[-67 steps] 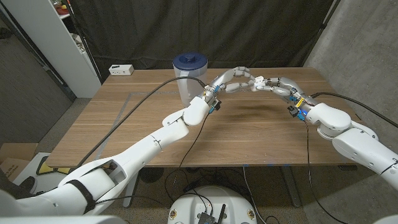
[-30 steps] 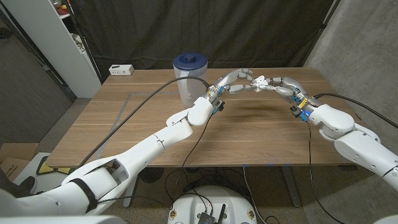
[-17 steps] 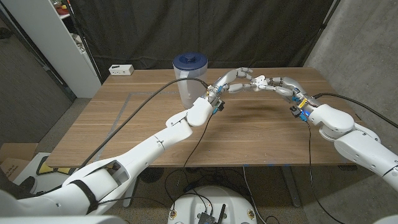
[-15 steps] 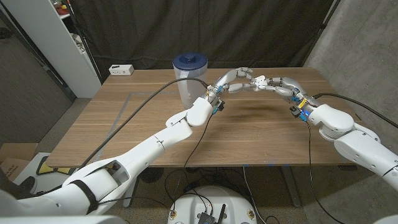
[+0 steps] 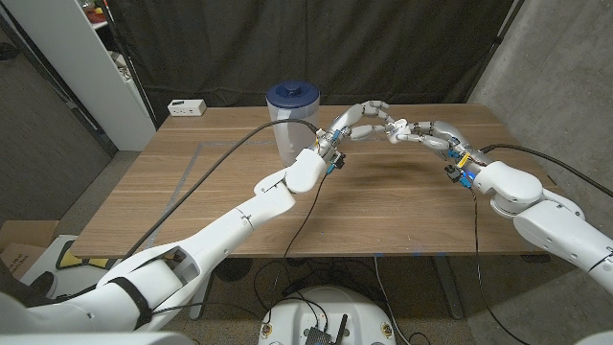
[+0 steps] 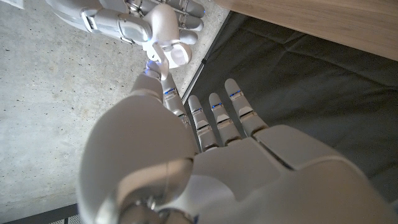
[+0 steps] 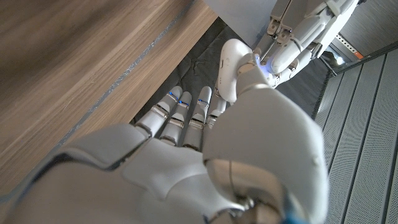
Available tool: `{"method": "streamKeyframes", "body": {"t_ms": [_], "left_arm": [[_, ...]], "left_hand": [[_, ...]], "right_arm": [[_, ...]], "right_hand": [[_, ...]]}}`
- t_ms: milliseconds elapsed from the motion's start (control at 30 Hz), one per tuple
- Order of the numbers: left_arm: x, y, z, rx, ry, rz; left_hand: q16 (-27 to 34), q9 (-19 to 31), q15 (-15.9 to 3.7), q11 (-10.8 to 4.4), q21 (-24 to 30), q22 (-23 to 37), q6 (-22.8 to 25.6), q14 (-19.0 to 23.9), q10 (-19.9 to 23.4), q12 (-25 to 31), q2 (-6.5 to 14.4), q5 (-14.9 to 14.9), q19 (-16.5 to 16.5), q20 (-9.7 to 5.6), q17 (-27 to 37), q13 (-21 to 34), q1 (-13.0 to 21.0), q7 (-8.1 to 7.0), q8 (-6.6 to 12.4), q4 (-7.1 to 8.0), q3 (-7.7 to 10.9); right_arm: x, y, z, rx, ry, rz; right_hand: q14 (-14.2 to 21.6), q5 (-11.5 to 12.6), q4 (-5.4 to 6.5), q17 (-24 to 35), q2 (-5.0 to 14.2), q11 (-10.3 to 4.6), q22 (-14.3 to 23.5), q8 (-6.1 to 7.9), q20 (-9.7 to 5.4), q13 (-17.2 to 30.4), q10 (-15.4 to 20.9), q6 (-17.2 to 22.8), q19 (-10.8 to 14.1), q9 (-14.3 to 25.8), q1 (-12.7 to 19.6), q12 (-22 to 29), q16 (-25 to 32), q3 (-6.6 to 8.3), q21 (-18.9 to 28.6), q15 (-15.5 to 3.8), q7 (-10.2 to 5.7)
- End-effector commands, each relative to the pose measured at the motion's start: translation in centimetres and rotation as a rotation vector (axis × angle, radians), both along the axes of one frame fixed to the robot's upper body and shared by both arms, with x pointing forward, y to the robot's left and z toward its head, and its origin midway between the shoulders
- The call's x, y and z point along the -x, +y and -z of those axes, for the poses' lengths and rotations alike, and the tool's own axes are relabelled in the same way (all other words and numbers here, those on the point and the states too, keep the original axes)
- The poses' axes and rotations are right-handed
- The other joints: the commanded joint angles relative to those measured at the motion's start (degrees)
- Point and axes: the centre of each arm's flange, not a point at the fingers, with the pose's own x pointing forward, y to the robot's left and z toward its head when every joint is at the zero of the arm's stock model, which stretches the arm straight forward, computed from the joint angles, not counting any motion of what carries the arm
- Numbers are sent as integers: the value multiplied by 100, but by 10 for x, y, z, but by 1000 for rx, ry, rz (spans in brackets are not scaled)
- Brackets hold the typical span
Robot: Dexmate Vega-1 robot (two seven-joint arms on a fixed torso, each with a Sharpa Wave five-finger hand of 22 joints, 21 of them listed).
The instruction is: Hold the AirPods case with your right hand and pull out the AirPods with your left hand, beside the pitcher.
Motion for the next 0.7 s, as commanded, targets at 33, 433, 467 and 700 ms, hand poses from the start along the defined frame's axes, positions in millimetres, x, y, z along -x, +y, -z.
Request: {"method": "streamKeyframes", "body": {"t_ms": [33,433,467,700], "left_arm": [[-1,-1,0,9,49,40],[-3,1,0,-77,109,-13],[-3,1,0,-84,112,-17],[-5,2,-1,-116,137,-30]], "left_hand": [[16,315,-395,10,35,6,133,28,48,18,7,5,14,-1,35,20,2,-63,175,4,35],[-337,513,-101,190,-330,-91,188,-683,-355,-212,-65,-72,-752,355,-58,-49,47,-49,257,1,24],[-364,511,-88,218,-359,-98,212,-737,-384,-231,-71,-80,-799,357,-71,-60,53,-39,261,-4,24],[-511,563,48,288,-525,-130,257,-1066,-594,-368,-99,-132,-1024,423,-169,-143,86,-35,282,-32,22]], "right_arm": [[-3,-1,2,3,8,33],[-3,-9,2,-20,-3,77],[-3,-10,2,-23,-6,80],[-1,-15,-1,-37,-19,107]], "right_hand": [[18,33,43,12,56,19,9,19,9,22,48,243,25,760,-1,-13,35,92,16,-563,-212],[11,34,46,14,59,14,10,5,8,27,46,242,21,760,-6,-23,37,94,15,-562,-226],[11,34,45,14,59,10,10,5,8,27,44,243,21,760,-6,-25,37,94,15,-565,-224],[10,35,44,14,60,16,10,5,11,28,34,249,22,769,-5,-35,39,97,15,-566,-218]]}}
